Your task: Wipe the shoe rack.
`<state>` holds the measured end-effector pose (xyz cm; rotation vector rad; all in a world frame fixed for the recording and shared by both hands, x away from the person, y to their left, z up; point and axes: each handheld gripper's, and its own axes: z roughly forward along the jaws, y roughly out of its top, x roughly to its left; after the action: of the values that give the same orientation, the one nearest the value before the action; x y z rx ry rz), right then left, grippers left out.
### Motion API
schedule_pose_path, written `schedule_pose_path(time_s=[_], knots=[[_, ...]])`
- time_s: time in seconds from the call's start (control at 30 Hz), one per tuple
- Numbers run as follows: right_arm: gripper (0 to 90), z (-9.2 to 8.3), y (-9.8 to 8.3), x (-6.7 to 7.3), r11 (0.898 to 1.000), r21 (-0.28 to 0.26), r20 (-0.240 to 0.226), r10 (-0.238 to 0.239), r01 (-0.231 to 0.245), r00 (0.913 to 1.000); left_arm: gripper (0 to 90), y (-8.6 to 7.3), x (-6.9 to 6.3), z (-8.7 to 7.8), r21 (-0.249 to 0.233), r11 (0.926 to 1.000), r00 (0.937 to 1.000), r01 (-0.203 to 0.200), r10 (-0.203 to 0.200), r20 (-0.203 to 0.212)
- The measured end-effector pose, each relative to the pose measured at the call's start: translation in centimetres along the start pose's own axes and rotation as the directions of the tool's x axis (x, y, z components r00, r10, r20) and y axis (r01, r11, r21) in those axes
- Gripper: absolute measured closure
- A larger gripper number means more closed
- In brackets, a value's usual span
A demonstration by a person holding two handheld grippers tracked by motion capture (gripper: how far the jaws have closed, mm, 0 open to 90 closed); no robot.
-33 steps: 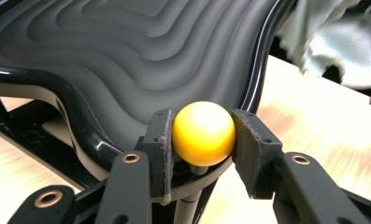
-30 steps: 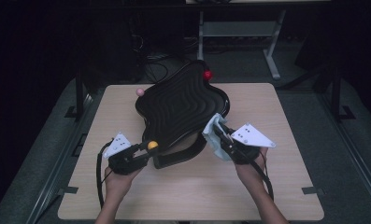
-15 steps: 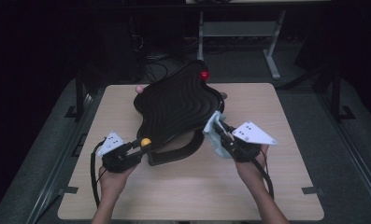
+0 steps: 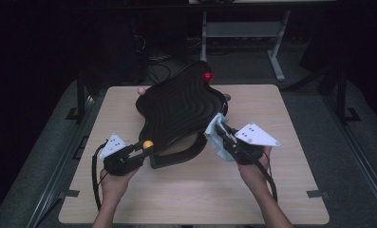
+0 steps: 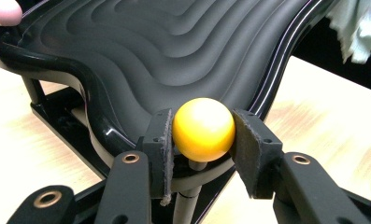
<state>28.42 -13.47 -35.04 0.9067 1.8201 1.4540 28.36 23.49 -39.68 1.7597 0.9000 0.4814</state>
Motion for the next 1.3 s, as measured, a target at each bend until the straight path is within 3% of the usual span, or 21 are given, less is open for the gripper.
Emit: schedule_pose_path(time_s=[0.13, 0.33, 0.5, 0.7, 0.87, 0.97, 1.1, 1.3], knots=[[80.5, 0.3, -0.3, 0.2, 1.000, 0.007, 0.000, 0.002, -0.002, 1.0000, 60.3, 0.0, -0.1, 0.1, -0.001, 1.0000, 1.0000, -0.001, 0.001, 0.000], [80.5, 2.7, -1.3, 3.7, 0.993, 0.079, -0.094, -0.075, 0.083, 0.9927, 60.4, 0.0, -0.3, 0.2, 0.000, 1.0000, 1.0000, -0.005, 0.005, 0.007], [80.5, 4.5, -2.1, 5.7, 0.989, 0.108, -0.146, -0.082, 0.098, 0.9858, 60.5, 0.0, -0.6, 0.3, 0.005, 0.9999, 0.9997, -0.012, 0.012, 0.020], [80.4, 6.1, -3.6, 9.2, 0.984, 0.132, -0.237, -0.090, 0.123, 0.9673, 60.4, 0.0, -1.0, 0.4, 0.005, 0.9998, 0.9996, -0.018, 0.018, 0.020], [80.4, 6.7, -4.2, 11.0, 0.974, 0.151, -0.282, -0.122, 0.170, 0.9517, 60.4, 0.0, -1.1, 0.4, 0.007, 0.9997, 0.9994, -0.022, 0.022, 0.025], [80.4, 6.5, -4.2, 10.4, 0.976, 0.150, -0.277, -0.114, 0.160, 0.9540, 60.4, 0.1, -0.9, 0.4, 0.013, 0.9996, 0.9991, -0.025, 0.024, 0.034], [80.3, 5.5, -3.9, 8.3, 0.981, 0.150, -0.230, -0.084, 0.120, 0.9696, 60.3, 0.2, -0.6, 0.1, 0.020, 0.9995, 0.9990, -0.023, 0.022, 0.039], [80.3, 4.3, -4.3, 5.2, 0.980, 0.180, -0.168, -0.057, 0.088, 0.9841, 60.0, 0.1, 0.3, -0.6, 0.024, 0.9997, 1.0000, -0.009, 0.009, 0.004]])
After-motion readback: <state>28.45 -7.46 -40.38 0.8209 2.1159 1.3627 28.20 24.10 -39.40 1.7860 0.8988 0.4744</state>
